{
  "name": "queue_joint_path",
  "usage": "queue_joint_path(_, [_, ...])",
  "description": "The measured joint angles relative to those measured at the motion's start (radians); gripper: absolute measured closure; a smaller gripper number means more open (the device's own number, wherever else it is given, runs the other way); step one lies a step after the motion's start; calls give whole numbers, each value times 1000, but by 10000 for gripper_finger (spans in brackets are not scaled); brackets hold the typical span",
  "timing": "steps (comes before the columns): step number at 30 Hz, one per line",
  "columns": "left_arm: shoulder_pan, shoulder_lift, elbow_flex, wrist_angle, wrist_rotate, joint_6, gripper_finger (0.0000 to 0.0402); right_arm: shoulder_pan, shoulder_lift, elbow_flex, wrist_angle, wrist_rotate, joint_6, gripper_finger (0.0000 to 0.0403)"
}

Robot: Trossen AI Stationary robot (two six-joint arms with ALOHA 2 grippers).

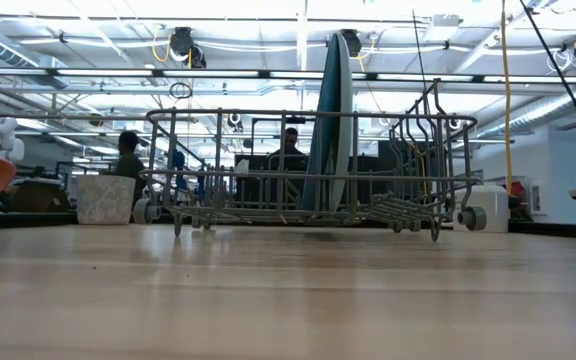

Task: Sort dishes
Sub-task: Put the gray plate in the dish rack

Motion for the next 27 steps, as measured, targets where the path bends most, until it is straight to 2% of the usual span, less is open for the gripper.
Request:
queue_joint_path(5, [-40, -86, -43, 6, -25, -112, 401, 0, 0, 0, 0, 0, 0, 394])
queue_joint_path(10, [-50, -127, -188, 27, -84, -197, 401, 0, 0, 0, 0, 0, 0, 394])
queue_joint_path(12, [-43, -160, -269, 94, -86, -228, 401, 0, 0, 0, -1, 0, 0, 394])
queue_joint_path(19, [-23, -317, -664, 491, -89, -252, 401, 0, 0, 0, -8, 0, 0, 394])
queue_joint_path(23, [16, -409, -922, 702, -93, -376, 401, 0, 0, 0, -9, 0, 0, 394])
queue_joint_path(27, [58, -444, -1140, 833, -143, -526, 401, 0, 0, 0, -11, 2, -2, 394])
